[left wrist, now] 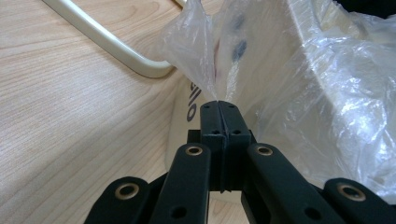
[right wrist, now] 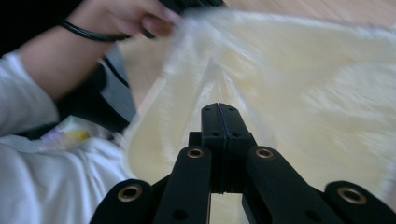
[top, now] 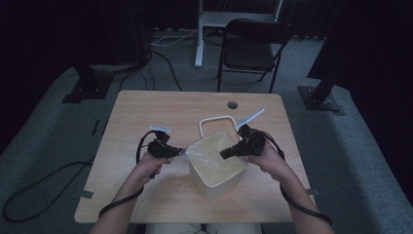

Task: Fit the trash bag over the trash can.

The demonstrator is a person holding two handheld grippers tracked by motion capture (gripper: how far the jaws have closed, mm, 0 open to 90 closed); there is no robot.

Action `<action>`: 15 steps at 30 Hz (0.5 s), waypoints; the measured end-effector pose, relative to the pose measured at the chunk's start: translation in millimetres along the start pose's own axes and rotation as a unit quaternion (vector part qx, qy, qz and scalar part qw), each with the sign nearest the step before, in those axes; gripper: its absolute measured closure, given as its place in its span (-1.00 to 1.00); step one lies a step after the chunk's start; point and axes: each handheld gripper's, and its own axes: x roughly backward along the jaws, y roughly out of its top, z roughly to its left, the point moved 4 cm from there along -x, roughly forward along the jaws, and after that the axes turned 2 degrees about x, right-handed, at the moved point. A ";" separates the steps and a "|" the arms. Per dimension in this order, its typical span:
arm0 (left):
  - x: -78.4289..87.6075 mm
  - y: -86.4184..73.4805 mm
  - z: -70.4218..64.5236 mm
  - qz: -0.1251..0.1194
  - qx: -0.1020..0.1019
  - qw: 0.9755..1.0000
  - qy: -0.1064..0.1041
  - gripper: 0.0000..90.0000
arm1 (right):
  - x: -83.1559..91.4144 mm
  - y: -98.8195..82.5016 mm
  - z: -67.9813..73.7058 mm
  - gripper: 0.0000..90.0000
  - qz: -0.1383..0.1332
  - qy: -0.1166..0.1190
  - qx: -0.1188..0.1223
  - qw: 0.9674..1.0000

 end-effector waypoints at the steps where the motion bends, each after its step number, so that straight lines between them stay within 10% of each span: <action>1: 0.2 -0.1 -0.3 -0.002 0.000 1.000 0.000 1.00 | 2.2 0.2 4.6 1.00 -0.011 0.004 -0.001 1.000; 15: 8.3 -3.8 -1.0 -0.005 -0.006 1.000 0.004 1.00 | -23.3 -35.4 61.0 1.00 -0.017 0.050 0.034 0.998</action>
